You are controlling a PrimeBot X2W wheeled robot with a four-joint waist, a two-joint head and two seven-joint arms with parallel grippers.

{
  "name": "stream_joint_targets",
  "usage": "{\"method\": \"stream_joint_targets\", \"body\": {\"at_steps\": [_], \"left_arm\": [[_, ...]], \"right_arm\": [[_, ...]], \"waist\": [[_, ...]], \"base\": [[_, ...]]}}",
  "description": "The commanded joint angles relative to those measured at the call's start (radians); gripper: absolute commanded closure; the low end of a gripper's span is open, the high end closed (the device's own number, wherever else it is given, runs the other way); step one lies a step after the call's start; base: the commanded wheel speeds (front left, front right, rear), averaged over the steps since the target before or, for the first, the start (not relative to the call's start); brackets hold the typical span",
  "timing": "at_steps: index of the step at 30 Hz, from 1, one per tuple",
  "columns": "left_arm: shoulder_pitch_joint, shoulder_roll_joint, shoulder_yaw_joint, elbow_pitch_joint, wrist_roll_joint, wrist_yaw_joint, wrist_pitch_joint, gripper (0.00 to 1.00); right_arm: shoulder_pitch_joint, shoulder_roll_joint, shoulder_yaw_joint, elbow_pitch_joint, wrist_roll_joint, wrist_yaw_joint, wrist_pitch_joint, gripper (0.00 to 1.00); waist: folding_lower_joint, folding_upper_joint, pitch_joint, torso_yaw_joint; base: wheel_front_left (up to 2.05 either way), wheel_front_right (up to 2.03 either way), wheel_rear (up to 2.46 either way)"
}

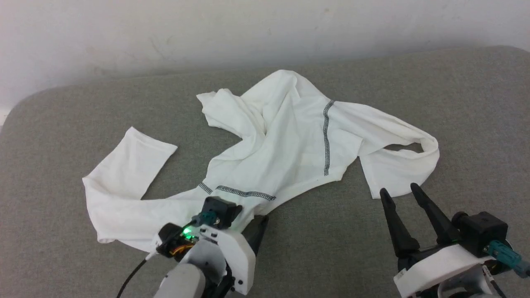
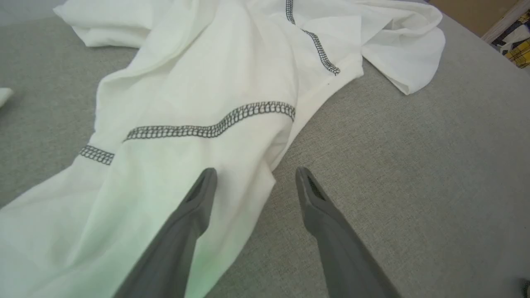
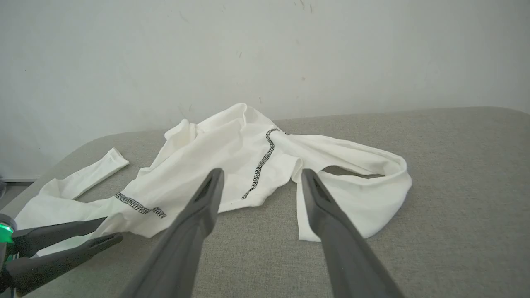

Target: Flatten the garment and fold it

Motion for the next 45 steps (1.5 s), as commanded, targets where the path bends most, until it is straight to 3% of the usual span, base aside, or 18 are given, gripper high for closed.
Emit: {"method": "stream_joint_targets", "body": {"at_steps": [1,8,11,12,13,14,17,21,26,33,45], "left_arm": [[-0.046,0.008,-0.020,0.026,0.010,-0.010,0.014,0.00],[-0.159,0.045,-0.103,0.170,0.010,-0.021,0.150,0.00],[-0.180,0.072,-0.154,0.226,-0.005,-0.023,0.254,0.00],[-0.185,0.081,-0.182,0.234,-0.013,-0.024,0.289,0.09],[-0.189,0.091,-0.214,0.238,-0.030,-0.024,0.321,0.71],[-0.191,0.100,-0.243,0.238,-0.053,-0.024,0.353,1.00],[-0.197,0.141,-0.298,0.216,-0.110,-0.024,0.402,1.00],[-0.193,0.179,-0.276,0.172,-0.134,-0.018,0.373,1.00],[-0.152,0.217,-0.208,0.068,-0.141,0.051,0.268,1.00],[-0.103,0.230,-0.153,-0.075,-0.146,0.115,0.158,1.00],[-0.139,0.197,-0.170,-0.139,-0.142,0.114,0.101,1.00]], "right_arm": [[-0.008,0.005,0.004,-0.007,0.003,-0.001,-0.003,0.00],[-0.035,0.009,0.017,-0.001,0.007,-0.001,-0.011,0.00],[-0.036,0.010,0.017,0.006,0.008,-0.001,-0.015,0.00],[-0.037,0.010,0.017,0.008,0.008,-0.001,-0.016,0.00],[-0.037,0.010,0.017,0.011,0.007,-0.001,-0.014,0.00],[-0.038,0.010,0.017,0.013,0.008,-0.001,-0.013,0.00],[-0.041,0.010,0.018,0.018,0.009,-0.001,-0.008,0.00],[-0.049,0.010,0.017,0.033,0.023,-0.001,0.013,0.00],[-0.113,-0.015,0.024,0.100,0.064,-0.001,0.081,0.00],[-0.308,-0.081,0.075,0.320,0.174,-0.001,0.229,0.00],[-0.676,-0.139,0.234,0.721,0.257,-0.001,0.451,0.00]], "waist": [[-0.0001,0.0000,0.023,-0.012],[-0.0001,0.0000,0.063,-0.042],[-0.0001,0.0000,0.068,-0.046],[-0.0001,0.0000,0.069,-0.047],[-0.0001,0.0000,0.069,-0.047],[-0.0001,0.0000,0.068,-0.047],[-0.0001,0.0000,0.059,-0.046],[-0.0001,0.0000,0.050,-0.044],[-0.0001,0.0000,0.035,-0.031],[-0.0001,0.0000,0.031,0.017],[-0.0001,0.0000,0.114,0.093]], "base": [[0.00,0.00,0.00],[0.00,0.00,0.00],[0.00,0.00,0.00],[0.00,0.00,0.00],[0.00,0.00,0.00],[0.00,0.00,0.00],[0.00,0.00,0.00],[0.00,0.00,0.00],[0.00,0.00,0.00],[0.00,0.00,0.00],[0.00,0.00,0.00]]}}
